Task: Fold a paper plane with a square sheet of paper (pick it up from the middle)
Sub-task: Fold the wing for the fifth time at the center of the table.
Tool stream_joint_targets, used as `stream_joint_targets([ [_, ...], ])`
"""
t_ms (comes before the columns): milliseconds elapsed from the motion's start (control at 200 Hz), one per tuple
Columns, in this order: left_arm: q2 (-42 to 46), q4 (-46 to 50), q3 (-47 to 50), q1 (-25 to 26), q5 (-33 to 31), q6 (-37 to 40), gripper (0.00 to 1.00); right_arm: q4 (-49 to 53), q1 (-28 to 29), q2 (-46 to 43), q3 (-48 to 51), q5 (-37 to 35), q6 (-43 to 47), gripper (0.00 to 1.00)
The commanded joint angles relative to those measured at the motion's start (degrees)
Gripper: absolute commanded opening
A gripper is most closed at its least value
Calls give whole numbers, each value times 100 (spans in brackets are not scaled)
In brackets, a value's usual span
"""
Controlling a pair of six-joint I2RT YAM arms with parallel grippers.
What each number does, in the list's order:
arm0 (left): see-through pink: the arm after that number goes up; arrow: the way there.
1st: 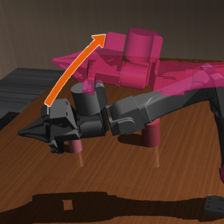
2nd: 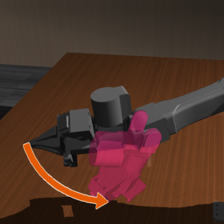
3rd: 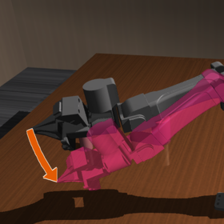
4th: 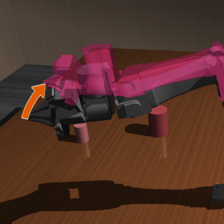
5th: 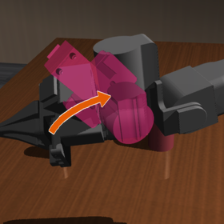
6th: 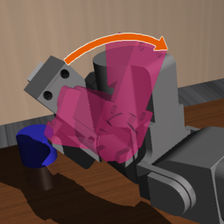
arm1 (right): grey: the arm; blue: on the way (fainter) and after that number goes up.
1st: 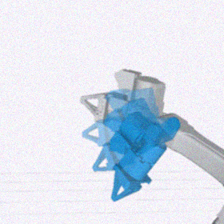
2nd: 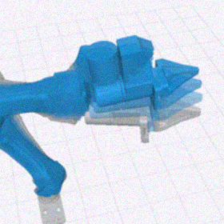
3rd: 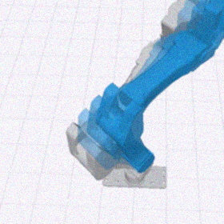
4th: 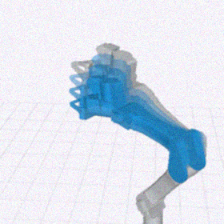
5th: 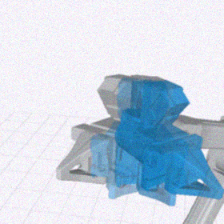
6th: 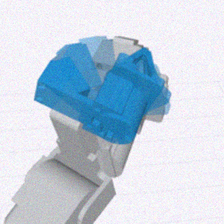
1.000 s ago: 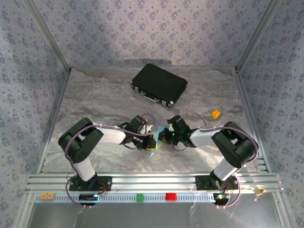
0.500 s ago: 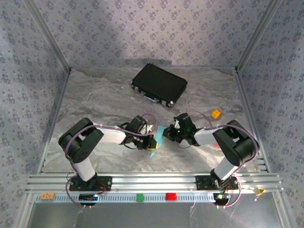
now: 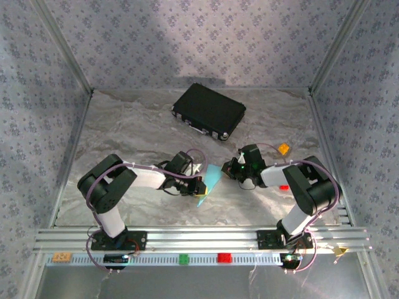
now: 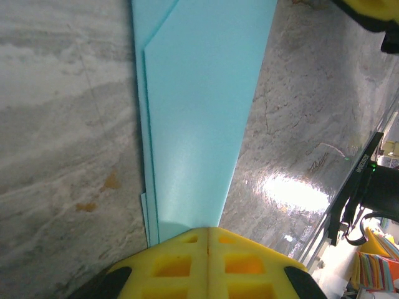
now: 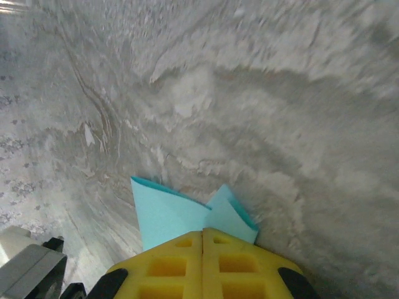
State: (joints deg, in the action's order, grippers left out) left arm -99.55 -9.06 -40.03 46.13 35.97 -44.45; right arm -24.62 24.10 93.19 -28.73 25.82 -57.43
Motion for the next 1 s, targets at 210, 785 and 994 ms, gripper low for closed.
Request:
stream_joint_targets([
  [210, -215, 546, 121, 56, 29, 132, 0, 588, -495, -168, -14, -420, 151, 6],
  [785, -205, 502, 146, 60, 7, 112, 0, 1153, 474, -1269, -160, -539, 393, 6],
  [994, -205, 507, 145, 64, 16, 109, 0, 802, 586, -407, -291, -536, 356, 4],
])
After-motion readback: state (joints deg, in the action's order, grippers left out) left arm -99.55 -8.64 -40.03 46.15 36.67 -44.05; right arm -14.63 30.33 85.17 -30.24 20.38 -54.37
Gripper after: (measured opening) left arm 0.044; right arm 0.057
